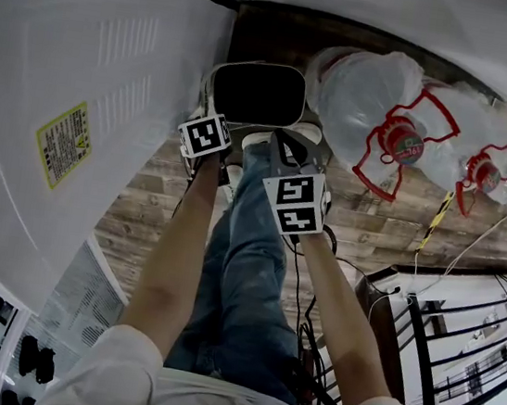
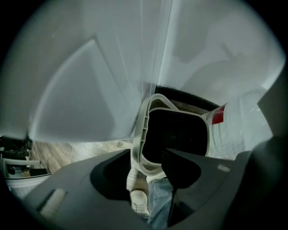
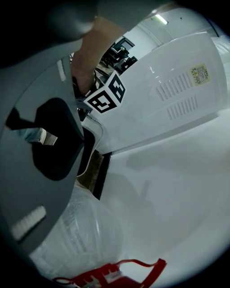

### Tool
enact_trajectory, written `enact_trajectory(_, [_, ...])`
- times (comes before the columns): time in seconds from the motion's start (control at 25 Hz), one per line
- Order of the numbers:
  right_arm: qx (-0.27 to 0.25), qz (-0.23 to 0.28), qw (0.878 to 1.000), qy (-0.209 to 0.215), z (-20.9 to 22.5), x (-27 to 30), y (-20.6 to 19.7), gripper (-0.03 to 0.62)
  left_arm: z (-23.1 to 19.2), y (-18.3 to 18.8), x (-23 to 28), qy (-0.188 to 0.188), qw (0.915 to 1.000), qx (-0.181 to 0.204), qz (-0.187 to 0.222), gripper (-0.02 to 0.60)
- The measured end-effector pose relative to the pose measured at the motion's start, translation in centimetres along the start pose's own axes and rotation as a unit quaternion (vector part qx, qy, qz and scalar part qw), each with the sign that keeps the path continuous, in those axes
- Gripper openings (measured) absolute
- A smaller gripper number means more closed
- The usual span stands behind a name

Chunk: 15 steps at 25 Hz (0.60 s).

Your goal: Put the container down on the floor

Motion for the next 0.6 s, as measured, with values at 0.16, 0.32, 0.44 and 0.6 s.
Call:
enact_trajectory(0.16, [0.008,0.010,1.000,-0.002,-0.2,-1.0,0.4,0.028,0.3,0.6,-1.5,-0.010,0.9995,0.005,0.029,0.204])
enact_trajectory(0.32, [0.006,0.019,1.000,-0.011,-0.2,-2.6,0.6,0.028,1.0,1.2,-4.1,-0.045,0.9951,-0.051,0.072,0.187])
enact_trajectory(0.44, [0.006,0.028,0.999,-0.022,-0.2,-4.1,1.4,0.028,1.8,1.2,-6.2,-0.059,0.9933,-0.050,0.086,0.154])
enact_trajectory(0.6, [0.001,0.044,0.999,-0.030,-0.2,-6.3,2.7,0.028,3.0,1.7,-8.8,-0.081,0.9906,-0.023,0.108,0.110])
Point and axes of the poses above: the fingertips, and each gripper's own axes: x forward along the fingers, z to its right, y out of its top, the point moved 8 cm from there along -x, backward along the fingers, and after that the axes turned 8 degrees about z, right-handed, at the moved point
